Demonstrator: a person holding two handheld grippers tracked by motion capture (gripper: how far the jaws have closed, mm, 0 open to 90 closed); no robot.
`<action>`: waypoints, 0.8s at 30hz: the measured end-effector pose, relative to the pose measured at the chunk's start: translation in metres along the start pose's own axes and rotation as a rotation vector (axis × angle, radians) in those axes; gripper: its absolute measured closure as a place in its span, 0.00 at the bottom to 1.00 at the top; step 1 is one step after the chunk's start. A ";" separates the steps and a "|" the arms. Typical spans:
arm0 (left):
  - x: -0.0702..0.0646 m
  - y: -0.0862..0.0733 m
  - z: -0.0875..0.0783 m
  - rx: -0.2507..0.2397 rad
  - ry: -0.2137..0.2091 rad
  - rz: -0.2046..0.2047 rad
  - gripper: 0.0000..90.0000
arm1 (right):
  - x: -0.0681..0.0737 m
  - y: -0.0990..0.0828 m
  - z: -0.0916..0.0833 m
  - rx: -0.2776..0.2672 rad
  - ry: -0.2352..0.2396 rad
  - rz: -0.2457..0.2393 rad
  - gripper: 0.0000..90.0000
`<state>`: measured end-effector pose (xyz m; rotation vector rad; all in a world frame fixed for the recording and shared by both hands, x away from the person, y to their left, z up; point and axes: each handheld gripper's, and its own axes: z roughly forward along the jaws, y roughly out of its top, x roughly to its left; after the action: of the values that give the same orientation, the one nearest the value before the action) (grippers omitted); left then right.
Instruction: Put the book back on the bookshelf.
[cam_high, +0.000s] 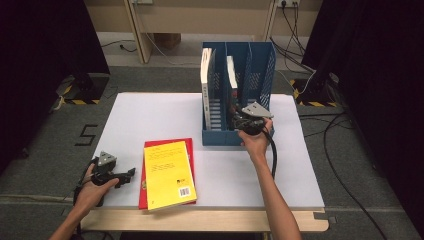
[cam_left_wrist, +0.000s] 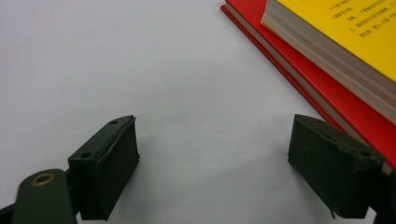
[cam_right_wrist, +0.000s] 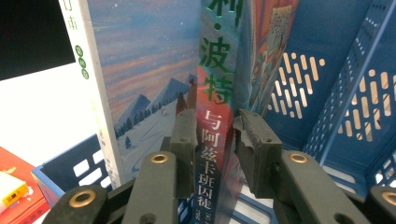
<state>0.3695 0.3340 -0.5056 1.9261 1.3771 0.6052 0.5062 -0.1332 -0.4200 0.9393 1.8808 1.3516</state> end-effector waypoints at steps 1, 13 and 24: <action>0.000 0.000 0.000 0.000 0.000 0.000 0.17 | 0.000 0.000 0.000 0.000 0.000 0.000 0.77; 0.000 0.000 0.000 0.002 0.003 0.003 0.17 | 0.004 0.004 0.018 -0.010 -0.036 0.003 0.77; 0.000 0.000 0.000 0.002 0.002 0.003 0.17 | 0.001 0.004 0.023 -0.019 -0.040 0.021 0.77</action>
<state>0.3694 0.3339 -0.5055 1.9302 1.3767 0.6079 0.5253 -0.1193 -0.4227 0.9725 1.8296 1.3508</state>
